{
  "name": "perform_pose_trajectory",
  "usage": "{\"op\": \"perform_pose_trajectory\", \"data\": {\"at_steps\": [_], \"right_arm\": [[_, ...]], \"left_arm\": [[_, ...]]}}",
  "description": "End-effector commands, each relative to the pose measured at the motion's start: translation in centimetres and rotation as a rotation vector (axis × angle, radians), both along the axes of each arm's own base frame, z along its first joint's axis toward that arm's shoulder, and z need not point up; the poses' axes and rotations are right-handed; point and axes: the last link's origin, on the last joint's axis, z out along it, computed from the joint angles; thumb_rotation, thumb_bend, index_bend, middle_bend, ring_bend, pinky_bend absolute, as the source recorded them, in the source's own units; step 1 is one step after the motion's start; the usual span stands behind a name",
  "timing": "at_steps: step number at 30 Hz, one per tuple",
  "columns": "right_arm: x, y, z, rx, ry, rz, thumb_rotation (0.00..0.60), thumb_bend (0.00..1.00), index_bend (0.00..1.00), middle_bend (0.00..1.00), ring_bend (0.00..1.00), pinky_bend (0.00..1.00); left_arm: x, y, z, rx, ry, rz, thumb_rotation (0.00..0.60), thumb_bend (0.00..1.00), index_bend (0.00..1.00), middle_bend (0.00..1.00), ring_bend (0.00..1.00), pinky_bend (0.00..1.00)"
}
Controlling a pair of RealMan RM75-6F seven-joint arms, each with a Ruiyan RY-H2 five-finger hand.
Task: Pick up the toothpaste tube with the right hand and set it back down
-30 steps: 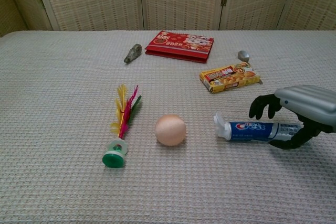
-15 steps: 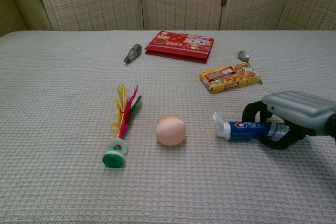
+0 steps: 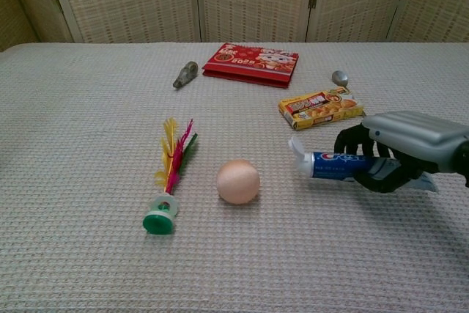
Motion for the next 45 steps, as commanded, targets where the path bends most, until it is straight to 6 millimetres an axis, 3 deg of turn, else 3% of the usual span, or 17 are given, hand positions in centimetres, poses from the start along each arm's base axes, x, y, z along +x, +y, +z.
{"op": "perform_pose_trajectory", "data": {"at_steps": [1, 4, 6, 9, 11, 15, 20, 26, 32, 45], "right_arm": [[1.8, -1.1, 1.8, 0.010, -0.004, 0.052, 0.600, 0.73, 0.60, 0.55, 0.56, 0.57], [3.9, -2.1, 3.7, 0.028, 0.014, 0.100, 0.600, 0.73, 0.60, 0.55, 0.56, 0.58], [5.5, -2.6, 5.0, 0.029, 0.035, 0.138, 0.600, 0.74, 0.60, 0.55, 0.56, 0.59], [7.9, -3.4, 6.6, 0.023, 0.056, 0.174, 0.600, 0.74, 0.61, 0.56, 0.58, 0.60], [9.5, -3.9, 7.4, 0.021, 0.057, 0.185, 0.600, 0.74, 0.61, 0.56, 0.58, 0.60], [11.9, -4.6, 8.1, 0.021, 0.071, 0.198, 0.600, 0.74, 0.61, 0.56, 0.58, 0.61], [14.0, -4.9, 7.8, 0.037, 0.113, 0.199, 0.600, 0.75, 0.61, 0.56, 0.59, 0.61], [16.0, -5.2, 7.4, 0.030, 0.181, 0.189, 0.600, 0.75, 0.61, 0.56, 0.59, 0.61], [17.3, -5.3, 6.3, 0.028, 0.241, 0.171, 0.600, 0.75, 0.62, 0.56, 0.60, 0.61], [17.8, -5.6, 5.3, 0.013, 0.249, 0.151, 0.600, 0.75, 0.62, 0.56, 0.61, 0.62]], "left_arm": [[1.8, 1.9, -0.2, -0.037, -0.015, -0.102, 0.600, 0.29, 0.18, 0.19, 0.22, 0.00], [3.3, 4.2, -0.8, -0.042, -0.009, -0.210, 0.600, 0.29, 0.21, 0.26, 0.28, 0.03], [4.4, 5.6, -1.4, -0.069, -0.018, -0.270, 0.600, 0.30, 0.22, 0.30, 0.32, 0.10], [6.0, 7.4, -2.3, -0.115, -0.036, -0.346, 0.600, 0.33, 0.23, 0.36, 0.39, 0.27], [7.3, 8.3, -2.8, -0.144, -0.047, -0.396, 0.600, 0.37, 0.24, 0.46, 0.49, 0.40], [9.7, 9.4, -4.0, -0.218, -0.091, -0.459, 0.600, 0.47, 0.26, 0.66, 0.66, 0.61], [12.9, 9.7, -5.2, -0.279, -0.091, -0.549, 0.600, 0.63, 0.26, 0.84, 0.79, 0.74], [15.7, 9.5, -6.6, -0.310, -0.076, -0.623, 0.600, 0.73, 0.22, 0.89, 0.83, 0.76], [17.6, 9.5, -8.1, -0.332, -0.043, -0.652, 0.600, 0.74, 0.20, 0.92, 0.85, 0.76], [18.6, 10.0, -10.4, -0.359, 0.012, -0.633, 0.600, 0.75, 0.19, 0.94, 0.87, 0.76]]}}
